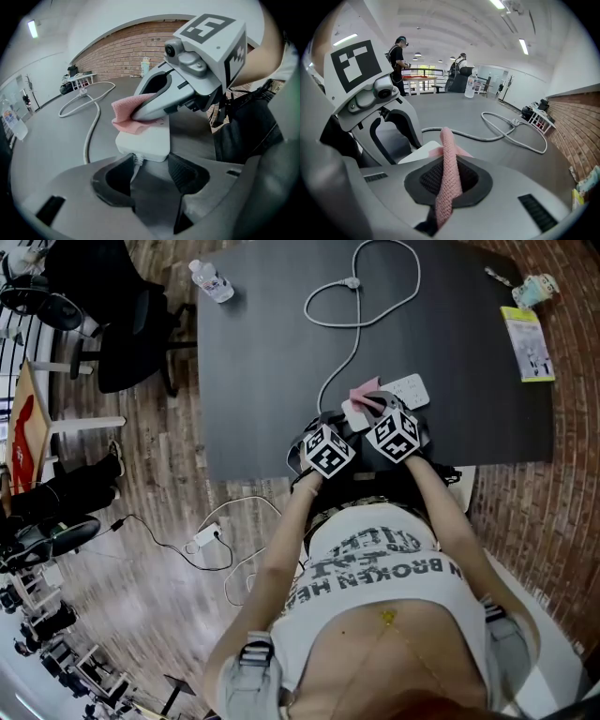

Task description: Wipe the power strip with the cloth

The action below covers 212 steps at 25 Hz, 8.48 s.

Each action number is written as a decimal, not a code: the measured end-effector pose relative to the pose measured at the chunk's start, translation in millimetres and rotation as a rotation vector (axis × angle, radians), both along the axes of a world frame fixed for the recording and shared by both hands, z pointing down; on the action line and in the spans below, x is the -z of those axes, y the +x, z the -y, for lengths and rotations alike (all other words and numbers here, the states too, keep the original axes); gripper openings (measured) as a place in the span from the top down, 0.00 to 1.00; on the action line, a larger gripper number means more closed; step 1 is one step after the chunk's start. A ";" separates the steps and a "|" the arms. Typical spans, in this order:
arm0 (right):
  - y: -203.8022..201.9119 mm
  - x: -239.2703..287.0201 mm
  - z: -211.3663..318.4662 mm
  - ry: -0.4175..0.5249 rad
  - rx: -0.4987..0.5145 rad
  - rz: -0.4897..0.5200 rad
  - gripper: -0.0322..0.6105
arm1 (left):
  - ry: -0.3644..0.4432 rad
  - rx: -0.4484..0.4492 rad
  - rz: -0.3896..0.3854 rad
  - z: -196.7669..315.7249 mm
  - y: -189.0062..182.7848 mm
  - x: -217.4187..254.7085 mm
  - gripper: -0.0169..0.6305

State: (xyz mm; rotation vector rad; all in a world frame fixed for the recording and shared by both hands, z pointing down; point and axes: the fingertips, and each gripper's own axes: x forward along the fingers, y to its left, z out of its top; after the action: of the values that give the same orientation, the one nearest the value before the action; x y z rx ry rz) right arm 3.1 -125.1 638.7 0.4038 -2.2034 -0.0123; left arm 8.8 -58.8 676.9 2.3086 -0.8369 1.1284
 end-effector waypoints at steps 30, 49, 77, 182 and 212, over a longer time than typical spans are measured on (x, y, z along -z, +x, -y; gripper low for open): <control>88.7 0.1 60.9 0.050 -0.187 -0.044 0.92 | -0.006 0.005 0.015 -0.8 -0.2 -2.6 0.63; 136.9 -1.1 82.5 0.044 -0.349 -0.003 0.92 | -0.005 0.004 0.024 -1.5 0.1 -2.0 0.63; 70.1 68.7 18.4 0.095 -0.166 0.126 0.92 | 0.007 -0.006 0.018 0.3 -1.4 -2.4 0.63; 161.4 -4.9 54.1 -0.085 -0.341 -0.028 0.92 | -0.020 -0.032 0.035 -1.6 1.0 -5.9 0.63; 164.6 -4.3 51.6 -0.093 -0.390 -0.025 0.92 | -0.012 -0.031 0.030 -1.8 1.6 -6.9 0.63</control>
State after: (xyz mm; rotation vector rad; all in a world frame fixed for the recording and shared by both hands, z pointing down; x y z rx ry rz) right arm 167.7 -176.8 642.9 0.7682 -2.0577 0.2929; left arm 10.4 -57.0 683.8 2.3079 -0.8060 1.1813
